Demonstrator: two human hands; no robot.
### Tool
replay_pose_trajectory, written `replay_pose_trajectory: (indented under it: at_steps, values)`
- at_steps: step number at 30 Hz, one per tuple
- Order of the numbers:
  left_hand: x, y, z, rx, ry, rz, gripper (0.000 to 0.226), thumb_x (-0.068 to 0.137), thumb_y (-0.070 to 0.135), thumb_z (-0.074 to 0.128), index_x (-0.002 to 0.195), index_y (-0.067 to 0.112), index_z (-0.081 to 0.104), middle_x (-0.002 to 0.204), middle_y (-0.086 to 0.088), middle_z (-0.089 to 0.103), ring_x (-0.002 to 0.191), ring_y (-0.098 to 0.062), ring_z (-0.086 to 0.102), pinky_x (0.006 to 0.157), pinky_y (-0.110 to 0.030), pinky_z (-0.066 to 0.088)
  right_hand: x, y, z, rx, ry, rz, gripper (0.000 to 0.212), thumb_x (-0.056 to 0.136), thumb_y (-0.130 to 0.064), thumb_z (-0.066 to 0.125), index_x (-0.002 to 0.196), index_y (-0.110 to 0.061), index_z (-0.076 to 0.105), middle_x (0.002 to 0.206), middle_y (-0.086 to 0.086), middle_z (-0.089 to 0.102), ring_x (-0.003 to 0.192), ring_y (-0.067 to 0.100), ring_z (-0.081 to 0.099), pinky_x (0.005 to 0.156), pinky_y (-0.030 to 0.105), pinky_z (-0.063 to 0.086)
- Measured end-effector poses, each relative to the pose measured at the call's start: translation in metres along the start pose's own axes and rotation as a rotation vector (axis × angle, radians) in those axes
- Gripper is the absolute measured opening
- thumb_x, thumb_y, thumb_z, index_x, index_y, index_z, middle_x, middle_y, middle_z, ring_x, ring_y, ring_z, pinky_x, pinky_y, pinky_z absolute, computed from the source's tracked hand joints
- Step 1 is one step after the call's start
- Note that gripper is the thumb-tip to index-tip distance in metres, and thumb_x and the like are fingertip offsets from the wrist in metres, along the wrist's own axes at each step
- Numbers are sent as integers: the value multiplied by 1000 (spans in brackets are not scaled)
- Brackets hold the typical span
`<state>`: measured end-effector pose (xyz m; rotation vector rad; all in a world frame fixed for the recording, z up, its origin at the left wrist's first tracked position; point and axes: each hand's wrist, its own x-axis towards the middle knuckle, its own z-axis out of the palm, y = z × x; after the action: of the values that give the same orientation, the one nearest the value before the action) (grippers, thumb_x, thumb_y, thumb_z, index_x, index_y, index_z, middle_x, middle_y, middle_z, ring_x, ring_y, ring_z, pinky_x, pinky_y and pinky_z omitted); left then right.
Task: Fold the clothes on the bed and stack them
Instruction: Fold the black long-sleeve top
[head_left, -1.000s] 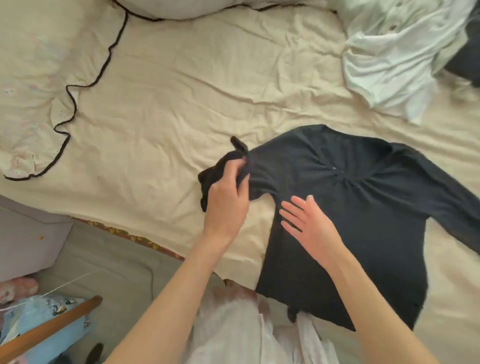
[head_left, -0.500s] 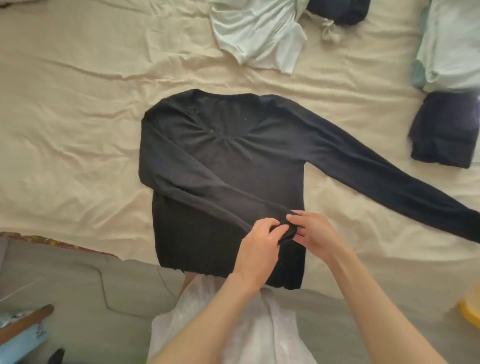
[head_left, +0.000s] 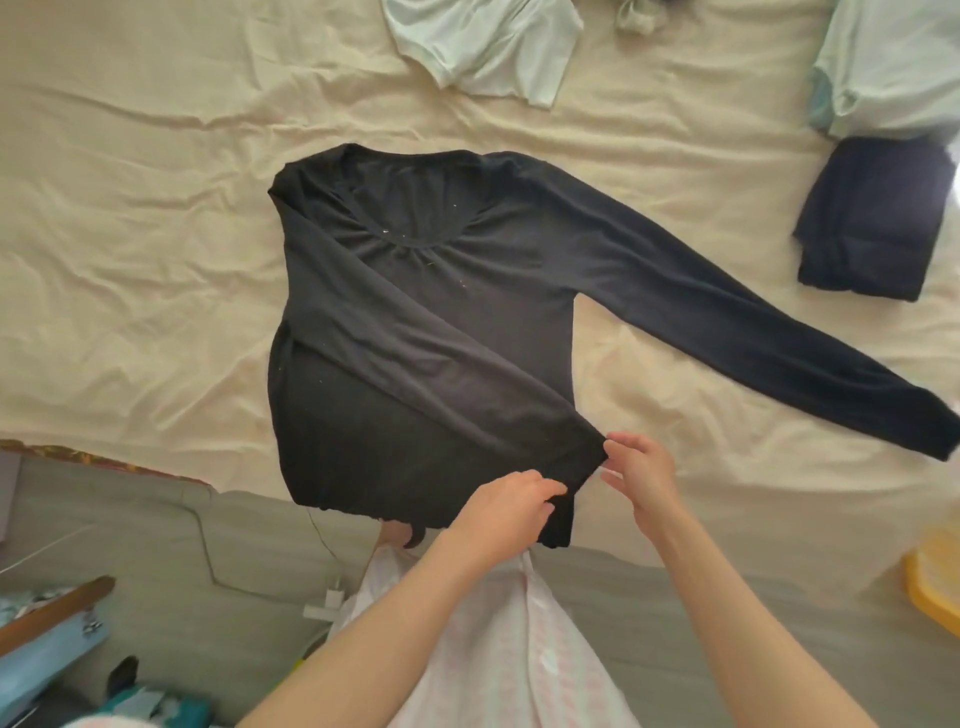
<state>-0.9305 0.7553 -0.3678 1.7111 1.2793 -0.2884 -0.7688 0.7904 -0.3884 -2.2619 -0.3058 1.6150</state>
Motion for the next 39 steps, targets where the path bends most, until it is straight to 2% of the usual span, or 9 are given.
replay_pose_trajectory:
  at_steps: [3,8,11,15,19,25,31,35,39]
  values:
    - [-6,-21,-5,-58,42,-47,35,99,21,39,133,22,50,128,0,52,119,-18,48,98,-36,40,7,-3,12,-271,135,-85,34,95,-14,51,128,-7,50,123,12,56,112,27,53,92,35,43]
    - [-25,-95,-38,-170,394,-256,31,96,13,46,124,16,57,125,-2,54,116,-18,49,99,-31,39,-5,-24,58,-693,253,-426,33,96,-26,49,127,-16,52,132,6,51,124,24,44,103,41,37]
    - [-38,-145,-66,-205,586,-442,33,93,6,47,125,10,55,126,-8,53,117,-23,49,98,-32,38,-12,-38,93,-681,138,-520,36,97,-26,49,132,-18,49,137,2,49,127,20,44,106,37,36]
    - [-40,-201,-101,-199,677,-579,40,94,7,48,134,7,44,133,-14,45,122,-29,44,99,-37,38,-11,-77,153,-646,-62,-609,37,98,-23,45,133,-15,49,134,2,53,122,19,50,98,26,36]
    - [-21,-235,-118,-220,682,-558,47,94,19,52,137,9,37,132,-13,45,116,-28,50,95,-39,45,3,-128,236,-717,-227,-710,37,96,-28,47,131,-15,50,126,1,57,112,17,53,87,22,34]
    - [4,-282,-126,-76,792,-467,39,89,17,61,126,12,51,111,-10,55,100,-26,52,85,-40,49,22,-177,352,-801,-280,-908,45,94,-36,53,132,-13,49,127,4,55,112,18,53,88,26,38]
    - [-4,-311,-124,-277,836,-289,11,91,10,54,99,11,62,87,0,58,75,-15,54,67,-31,49,30,-196,407,-936,-207,-944,43,88,-45,60,116,-13,54,107,-1,53,92,14,49,75,27,38]
    - [-9,-315,-119,-656,844,-478,12,92,17,54,86,26,50,79,15,56,74,0,55,62,-8,43,29,-203,428,-967,-181,-896,25,90,-35,58,98,-12,62,94,-1,59,85,16,54,71,30,43]
    - [-7,-326,-123,-947,814,-645,16,91,14,56,81,26,49,84,3,62,77,-10,62,66,-21,52,31,-219,436,-661,-206,-674,16,89,-17,49,74,-15,51,66,-4,47,62,10,42,58,26,35]
